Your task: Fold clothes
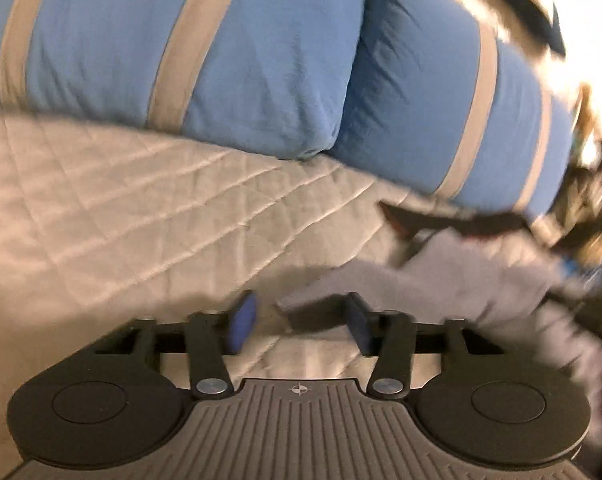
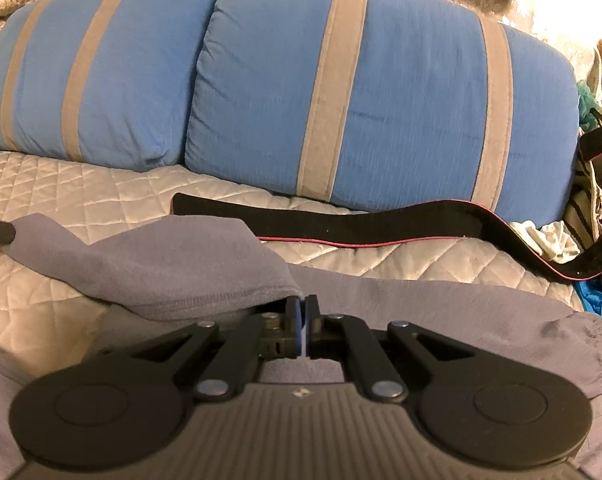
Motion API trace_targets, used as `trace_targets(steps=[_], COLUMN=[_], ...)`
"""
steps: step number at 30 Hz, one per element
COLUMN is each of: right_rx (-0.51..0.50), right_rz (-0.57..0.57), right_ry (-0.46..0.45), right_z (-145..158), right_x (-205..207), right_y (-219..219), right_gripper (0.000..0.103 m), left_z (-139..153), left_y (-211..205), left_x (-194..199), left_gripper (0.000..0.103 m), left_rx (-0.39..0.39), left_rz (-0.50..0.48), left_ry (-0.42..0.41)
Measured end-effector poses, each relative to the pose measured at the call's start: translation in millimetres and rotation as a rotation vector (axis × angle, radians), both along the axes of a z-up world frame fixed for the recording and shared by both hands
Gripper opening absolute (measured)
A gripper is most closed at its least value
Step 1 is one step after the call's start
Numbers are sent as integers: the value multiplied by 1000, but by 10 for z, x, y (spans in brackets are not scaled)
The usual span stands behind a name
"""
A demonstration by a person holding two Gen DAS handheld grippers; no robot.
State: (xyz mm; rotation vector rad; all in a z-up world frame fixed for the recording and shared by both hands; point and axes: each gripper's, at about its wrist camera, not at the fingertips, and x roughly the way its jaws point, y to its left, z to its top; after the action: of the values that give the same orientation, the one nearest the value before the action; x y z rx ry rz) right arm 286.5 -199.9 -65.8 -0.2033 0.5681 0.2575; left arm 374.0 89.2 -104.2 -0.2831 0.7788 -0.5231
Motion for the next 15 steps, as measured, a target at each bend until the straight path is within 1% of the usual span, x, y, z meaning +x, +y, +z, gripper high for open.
trace_targets(steps=[2, 4, 5, 6, 8, 10, 11, 13, 15], right_rx=[5, 14, 20, 27, 38, 46, 49, 58, 54], right_rz=[1, 3, 4, 6, 7, 9, 14, 33, 59], right_ry=[3, 4, 1, -3, -12, -16, -16, -14, -22], right_z=[-2, 2, 8, 15, 36, 51, 53, 54, 54], right_x=[4, 3, -1, -6, -17, -29, -36, -50, -75], right_y=[-6, -14, -20, -28, -36, -29, -18, 14, 67], right_gripper=[2, 2, 2, 2, 2, 2, 2, 2, 2], left_z=[46, 159, 246, 351, 611, 864, 970, 1046, 974], left_y=[43, 37, 39, 53, 64, 70, 73, 84, 61], left_x=[-19, -81, -122, -182, -296, -391, -405, -357, -257], left_gripper=[3, 3, 3, 3, 3, 3, 3, 3, 4], left_rx=[-46, -35, -44, -68, -118, -136, -121, -77, 40], left_rz=[-1, 9, 23, 30, 20, 14, 28, 77, 105], left_ry=[10, 10, 20, 26, 35, 44, 53, 80, 78])
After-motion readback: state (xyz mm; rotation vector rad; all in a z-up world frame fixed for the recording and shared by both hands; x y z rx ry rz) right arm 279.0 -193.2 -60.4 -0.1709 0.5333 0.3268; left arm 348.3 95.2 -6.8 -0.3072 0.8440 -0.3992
